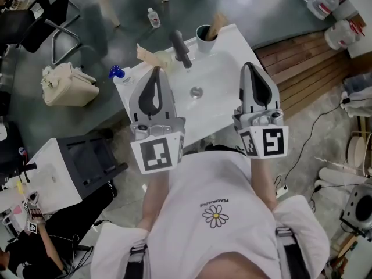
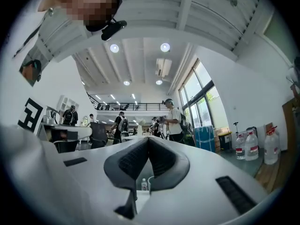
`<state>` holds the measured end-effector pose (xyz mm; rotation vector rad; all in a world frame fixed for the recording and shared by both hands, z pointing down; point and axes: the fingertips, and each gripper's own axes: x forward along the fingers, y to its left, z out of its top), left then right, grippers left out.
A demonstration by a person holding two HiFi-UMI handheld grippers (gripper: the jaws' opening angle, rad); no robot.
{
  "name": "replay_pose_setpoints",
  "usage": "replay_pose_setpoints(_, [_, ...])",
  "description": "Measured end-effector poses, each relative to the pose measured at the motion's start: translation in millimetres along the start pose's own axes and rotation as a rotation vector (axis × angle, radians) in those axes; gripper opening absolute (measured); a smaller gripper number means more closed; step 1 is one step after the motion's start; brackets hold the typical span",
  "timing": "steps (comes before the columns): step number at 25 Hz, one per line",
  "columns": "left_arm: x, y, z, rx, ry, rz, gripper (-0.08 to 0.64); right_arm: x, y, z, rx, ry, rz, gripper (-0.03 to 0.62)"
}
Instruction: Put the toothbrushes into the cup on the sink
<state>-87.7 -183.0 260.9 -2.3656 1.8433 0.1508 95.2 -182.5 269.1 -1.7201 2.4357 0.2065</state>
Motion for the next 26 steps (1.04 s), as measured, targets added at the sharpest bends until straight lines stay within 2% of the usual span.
replay_pose_setpoints(4, [-2.3,-2.2,1.8,0.007,-0.007,-0.003,0.015,-8.2,3.0,-10.1,-0.002,0.034,-0.001,0.012])
replay_pose_setpoints(11, [-3.1,-7.5,3.4,0.003,-0.016,-0.011,0.015,-10.7,-0.9,-1.5,-0.026,0.016,-0.009,0.012])
replay_pose_setpoints(26, [-5.2,-7.3,4.1,-0.008,-0.023,-0.010,0.015,-14.4,6.5,-5.9,-0.040,0.042,0.002,0.012])
